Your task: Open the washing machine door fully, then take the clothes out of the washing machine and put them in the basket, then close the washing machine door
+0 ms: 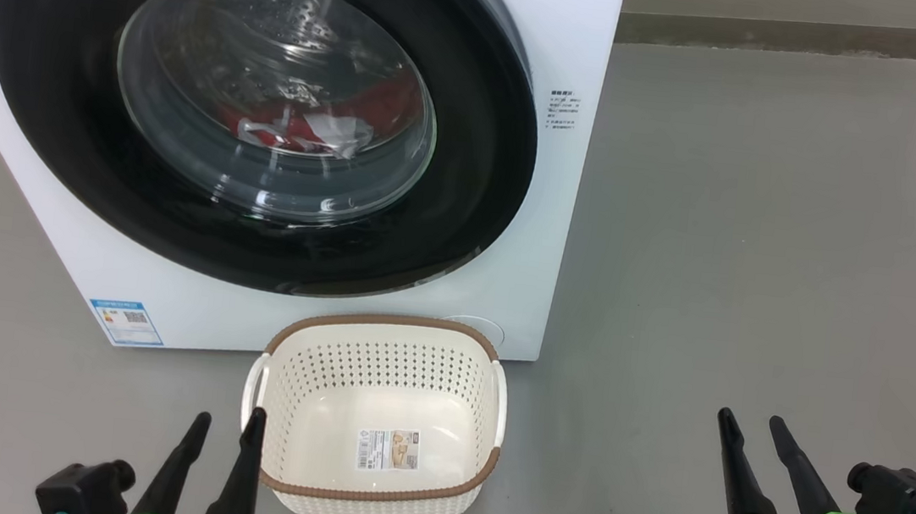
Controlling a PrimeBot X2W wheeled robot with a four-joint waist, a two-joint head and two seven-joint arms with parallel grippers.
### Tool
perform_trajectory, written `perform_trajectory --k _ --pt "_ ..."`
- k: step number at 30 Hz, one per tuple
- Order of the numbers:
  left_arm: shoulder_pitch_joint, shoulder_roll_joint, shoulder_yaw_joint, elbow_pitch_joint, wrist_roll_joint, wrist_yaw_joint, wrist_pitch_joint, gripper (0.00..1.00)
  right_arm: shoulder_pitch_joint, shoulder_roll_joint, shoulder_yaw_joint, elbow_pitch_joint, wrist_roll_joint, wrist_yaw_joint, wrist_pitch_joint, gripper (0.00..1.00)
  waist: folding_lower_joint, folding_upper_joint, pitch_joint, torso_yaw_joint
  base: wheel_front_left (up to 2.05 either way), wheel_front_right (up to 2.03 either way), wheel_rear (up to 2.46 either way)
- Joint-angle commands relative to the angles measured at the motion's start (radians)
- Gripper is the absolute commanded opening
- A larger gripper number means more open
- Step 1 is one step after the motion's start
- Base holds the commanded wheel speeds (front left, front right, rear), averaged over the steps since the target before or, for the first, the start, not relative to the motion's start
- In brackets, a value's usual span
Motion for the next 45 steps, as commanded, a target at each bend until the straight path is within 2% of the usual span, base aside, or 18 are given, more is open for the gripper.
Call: perform_trajectory --k 1,41,45 --pt "-0.048 0.015 0.016 -0.019 0.043 0.011 -0.017 1.0 -0.046 -0.015 0.021 -0.02 -0.047 0.0 -0.016 1.0 0.0 0.0 -0.001 0.0 0.0 0.0 0.0" --pt "-0.08 0.009 -0.002 0.064 0.414 0.093 -0.131 1.0 -0.038 0.012 0.015 0.01 -0.492 0.001 -0.131 1.0 -0.0001 0.0 -0.017 0.006 0.0 0.0 0.0" --pt "-0.081 0.009 -0.001 0.068 0.409 0.095 -0.131 1.0 -0.039 0.015 0.012 0.014 -0.49 0.001 -0.131 1.0 -0.0001 0.0 -0.018 0.006 0.0 0.0 0.0"
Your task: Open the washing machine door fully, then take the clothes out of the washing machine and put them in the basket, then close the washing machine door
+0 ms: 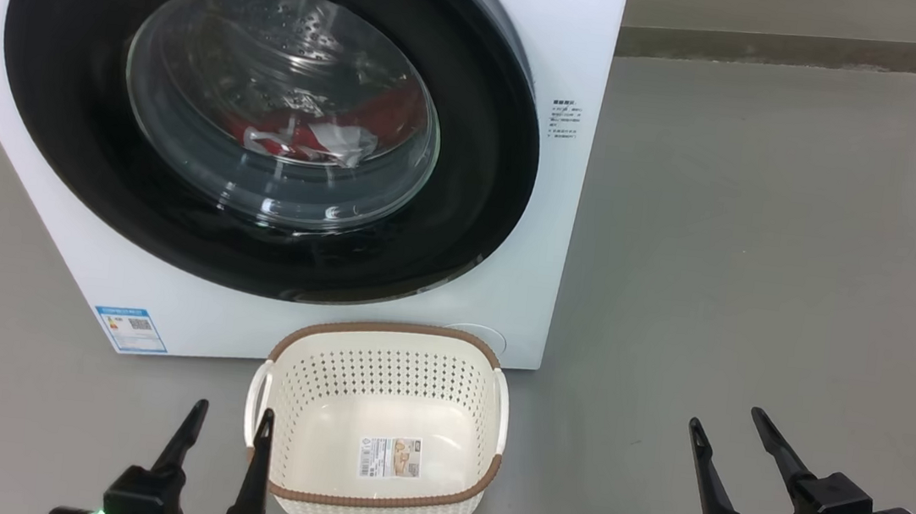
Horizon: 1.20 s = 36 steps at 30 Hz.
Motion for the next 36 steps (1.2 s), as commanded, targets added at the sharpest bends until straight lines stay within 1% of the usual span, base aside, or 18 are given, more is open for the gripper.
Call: perform_trajectory --k 1,20,21,22,28,31,34,36 --pt "-0.041 0.007 0.028 -0.017 0.002 0.007 -0.012 1.0 -0.031 -0.005 0.016 -0.018 -0.005 0.0 -0.014 1.0 0.0 0.0 0.0 0.0 0.0 0.0 0.0" --pt "-0.045 0.006 0.03 -0.006 -0.016 0.009 -0.012 1.0 -0.034 0.001 0.006 -0.015 0.007 0.0 -0.014 1.0 0.0 0.0 0.006 -0.002 0.0 0.0 0.0" --pt "-0.045 0.006 0.03 -0.007 -0.016 0.009 -0.012 1.0 -0.033 0.001 0.006 -0.015 0.011 0.0 -0.014 0.3 0.0 0.0 0.006 -0.002 0.0 0.0 0.0" --pt "-0.045 0.005 0.028 -0.008 -0.015 0.01 -0.012 1.0 -0.033 0.002 0.01 -0.013 0.02 0.0 -0.014 0.0 0.0 0.0 0.007 -0.001 0.0 0.0 0.0" --pt "-0.047 0.005 0.027 -0.01 -0.016 0.012 -0.012 1.0 -0.036 0.001 0.021 -0.011 0.055 0.0 -0.014 0.0 0.0 0.0 0.01 0.002 0.0 0.0 0.0" --pt "-0.047 0.005 0.026 -0.011 -0.014 0.013 -0.012 1.0 -0.041 0.0 0.03 -0.01 0.091 0.0 -0.014 0.0 0.0 0.0 0.012 0.004 0.0 0.0 0.0" --pt "-0.047 0.005 0.026 -0.011 -0.014 0.014 -0.012 1.0 -0.047 -0.003 0.038 -0.006 0.14 0.0 -0.014 0.0 0.0 0.0 0.014 0.005 0.0 0.0 0.0" --pt "-0.048 0.005 0.026 -0.012 -0.015 0.013 -0.012 1.0 -0.051 -0.001 0.035 0.002 0.22 0.0 -0.014 0.0 0.0 0.0 0.017 0.007 0.0 0.0 0.0"
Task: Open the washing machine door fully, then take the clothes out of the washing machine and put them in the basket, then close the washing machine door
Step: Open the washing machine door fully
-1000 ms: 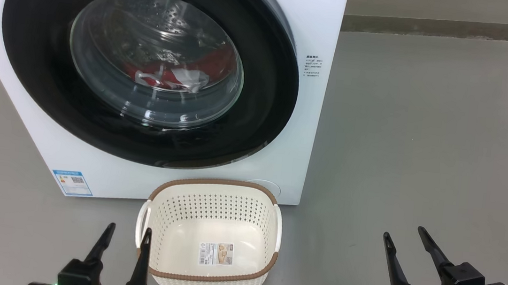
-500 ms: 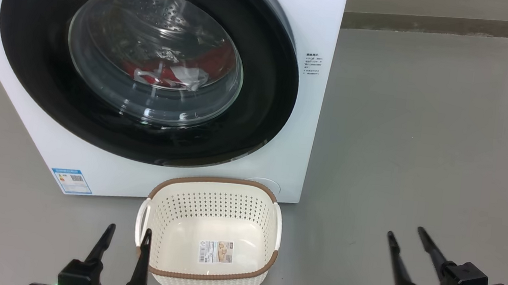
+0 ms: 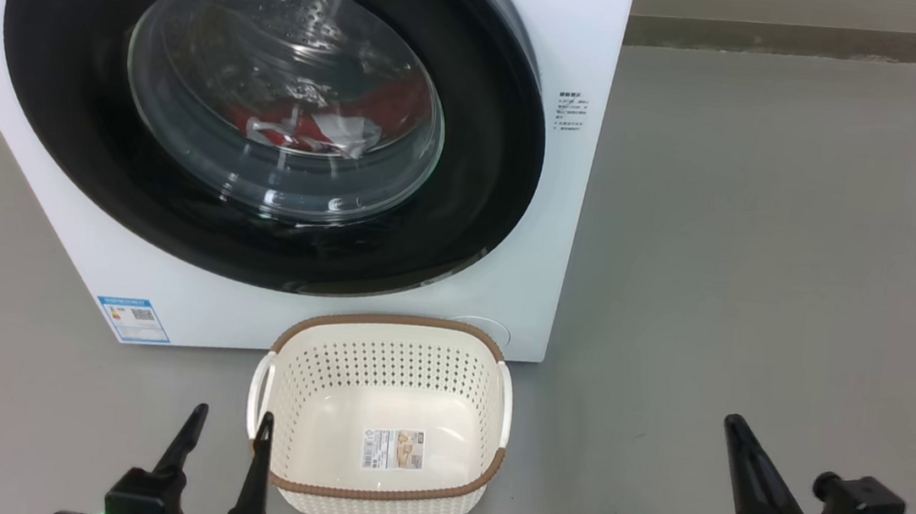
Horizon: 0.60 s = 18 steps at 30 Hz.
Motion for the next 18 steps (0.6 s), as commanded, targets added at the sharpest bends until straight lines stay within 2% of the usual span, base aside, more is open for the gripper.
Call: perform_trajectory --k 1,10,18 --pt "-0.048 0.007 0.028 -0.027 -0.006 0.005 -0.012 1.0 -0.053 -0.006 0.025 -0.013 0.063 0.0 -0.014 0.0 0.0 -0.0001 0.003 0.002 0.0 0.0 0.0" --pt "-0.054 0.006 0.018 -0.043 -0.007 0.006 -0.012 1.0 -0.114 -0.005 0.05 0.039 0.508 0.0 -0.011 0.0 0.0 -0.0001 0.027 0.008 0.0 0.0 0.0" --pt "-0.08 0.006 0.006 -0.075 -0.014 0.011 -0.012 1.0 -0.207 -0.028 0.032 0.056 0.883 0.0 0.068 0.0 0.0 -0.0001 0.085 0.02 0.0 0.0 0.0"
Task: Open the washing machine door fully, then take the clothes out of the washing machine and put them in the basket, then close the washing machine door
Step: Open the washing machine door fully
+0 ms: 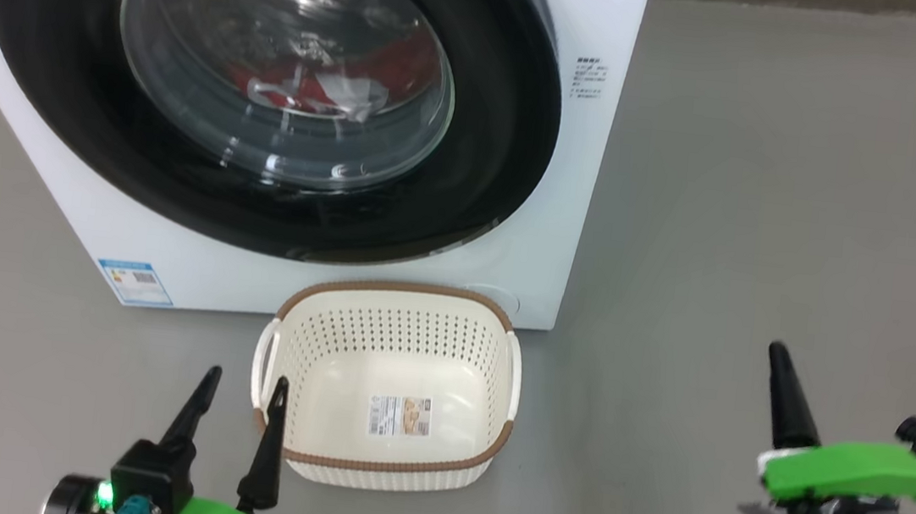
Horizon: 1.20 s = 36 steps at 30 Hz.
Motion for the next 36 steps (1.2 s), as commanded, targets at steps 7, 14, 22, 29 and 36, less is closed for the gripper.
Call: perform_trajectory --k 7,14,22,29,36 --pt "-0.077 0.006 0.009 -0.069 -0.016 0.017 -0.012 1.0 -0.147 -0.047 -0.047 -0.001 0.288 0.001 0.121 0.0 0.0 0.0 0.089 0.025 0.0 0.0 0.0" --pt "-0.113 0.006 -0.008 -0.103 -0.026 0.03 -0.012 1.0 -0.248 -0.089 -0.072 0.034 0.403 0.001 0.242 0.0 0.0 0.0 0.156 0.038 0.0 0.0 0.0" --pt "-0.17 0.006 -0.033 -0.14 -0.036 0.048 -0.012 1.0 -0.411 -0.139 -0.05 0.094 0.45 0.001 0.389 0.0 0.0 0.0 0.254 0.053 0.0 0.0 0.0" --pt "-0.22 0.006 -0.066 -0.164 -0.048 0.065 -0.012 1.0 -0.562 -0.164 -0.024 0.132 0.463 0.001 0.493 0.0 0.0 0.0 0.333 0.075 0.0 0.0 0.0" --pt "-0.264 0.006 -0.1 -0.177 -0.066 0.081 -0.012 1.0 -0.699 -0.172 -0.003 0.178 0.469 0.001 0.566 0.0 0.0 0.0 0.392 0.104 0.0 0.0 0.0"
